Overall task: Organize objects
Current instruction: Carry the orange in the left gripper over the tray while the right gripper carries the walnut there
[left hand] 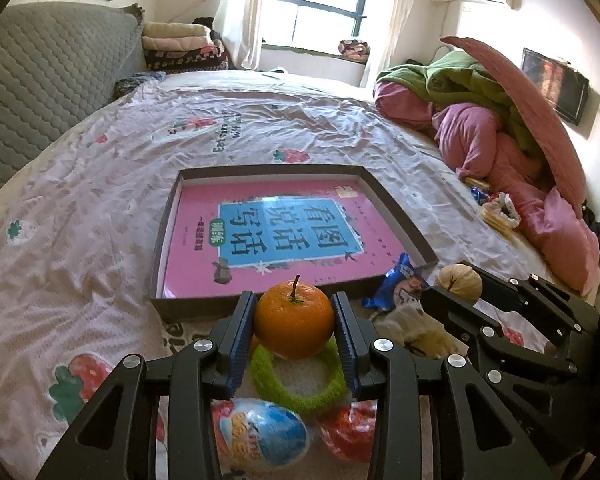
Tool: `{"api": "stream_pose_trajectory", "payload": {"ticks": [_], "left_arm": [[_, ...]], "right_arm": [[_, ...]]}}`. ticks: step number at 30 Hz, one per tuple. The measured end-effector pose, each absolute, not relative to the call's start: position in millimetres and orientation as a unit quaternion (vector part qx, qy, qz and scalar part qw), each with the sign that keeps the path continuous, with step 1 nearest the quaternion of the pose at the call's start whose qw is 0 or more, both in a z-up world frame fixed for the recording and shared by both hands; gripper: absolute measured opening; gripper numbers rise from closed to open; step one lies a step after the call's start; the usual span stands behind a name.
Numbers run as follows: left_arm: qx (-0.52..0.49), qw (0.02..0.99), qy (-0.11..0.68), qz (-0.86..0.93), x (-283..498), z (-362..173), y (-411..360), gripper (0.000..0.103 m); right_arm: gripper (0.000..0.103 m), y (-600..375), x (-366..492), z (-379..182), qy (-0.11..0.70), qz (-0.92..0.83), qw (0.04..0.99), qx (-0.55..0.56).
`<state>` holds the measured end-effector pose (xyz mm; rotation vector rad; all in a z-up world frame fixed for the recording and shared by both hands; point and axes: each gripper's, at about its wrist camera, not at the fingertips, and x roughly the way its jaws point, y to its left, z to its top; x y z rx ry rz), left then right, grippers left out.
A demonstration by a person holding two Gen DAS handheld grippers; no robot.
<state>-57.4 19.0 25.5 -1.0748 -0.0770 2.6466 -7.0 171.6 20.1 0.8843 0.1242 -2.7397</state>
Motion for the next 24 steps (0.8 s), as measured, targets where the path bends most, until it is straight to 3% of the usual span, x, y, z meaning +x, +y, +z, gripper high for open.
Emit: {"api": "stream_pose_trajectory", "payload": {"ticks": [24], "left_arm": [[-0.362,0.125,-0.004,0.924,-117,26,14,0.039]], "right_arm": [[0.036,171,-65,27,0.056,-0.944,0.146,0.290]]}}
